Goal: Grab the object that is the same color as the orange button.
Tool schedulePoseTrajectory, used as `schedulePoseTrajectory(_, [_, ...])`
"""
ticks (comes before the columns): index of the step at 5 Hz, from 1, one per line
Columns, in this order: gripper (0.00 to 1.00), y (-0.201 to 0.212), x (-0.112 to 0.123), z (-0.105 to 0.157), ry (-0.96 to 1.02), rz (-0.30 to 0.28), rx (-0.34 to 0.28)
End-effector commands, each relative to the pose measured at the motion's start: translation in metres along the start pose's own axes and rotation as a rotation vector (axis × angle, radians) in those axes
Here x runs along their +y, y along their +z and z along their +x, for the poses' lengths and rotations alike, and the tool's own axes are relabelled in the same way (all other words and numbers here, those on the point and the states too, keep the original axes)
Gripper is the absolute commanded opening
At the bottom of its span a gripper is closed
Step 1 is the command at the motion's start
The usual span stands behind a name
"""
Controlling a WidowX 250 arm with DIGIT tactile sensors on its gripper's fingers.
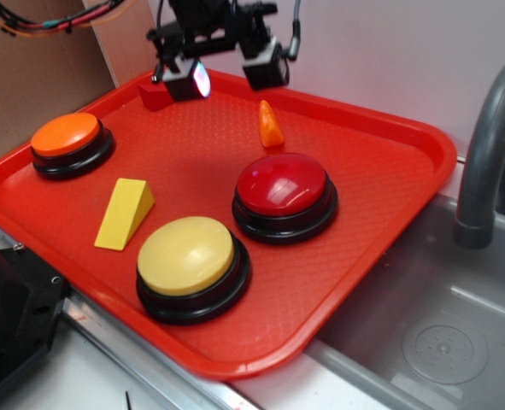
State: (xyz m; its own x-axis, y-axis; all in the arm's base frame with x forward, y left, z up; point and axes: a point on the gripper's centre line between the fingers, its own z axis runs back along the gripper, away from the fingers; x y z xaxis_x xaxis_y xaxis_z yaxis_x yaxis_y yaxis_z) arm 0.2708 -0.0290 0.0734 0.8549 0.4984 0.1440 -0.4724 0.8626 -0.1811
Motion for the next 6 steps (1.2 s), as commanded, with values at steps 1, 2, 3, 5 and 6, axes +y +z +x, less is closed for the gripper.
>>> schedulePoseTrajectory(1, [1.00,0.001,0.004,0.006,-0.058,-0.005,-0.063])
schedulePoseTrajectory(2, [1.00,-0.007,-0.005,0.022,0.006,-0.021,-0.127])
schedulePoseTrajectory(3, [1.00,-0.016,-0.014,0.035,0.015,-0.056,-0.163])
schedulePoseTrajectory(5, [1.00,-0.047,-0.016,0.044,0.051,-0.035,-0.146])
schedulePoseTrajectory(6, [0.96,-0.055,-0.014,0.045,0.045,-0.009,-0.130])
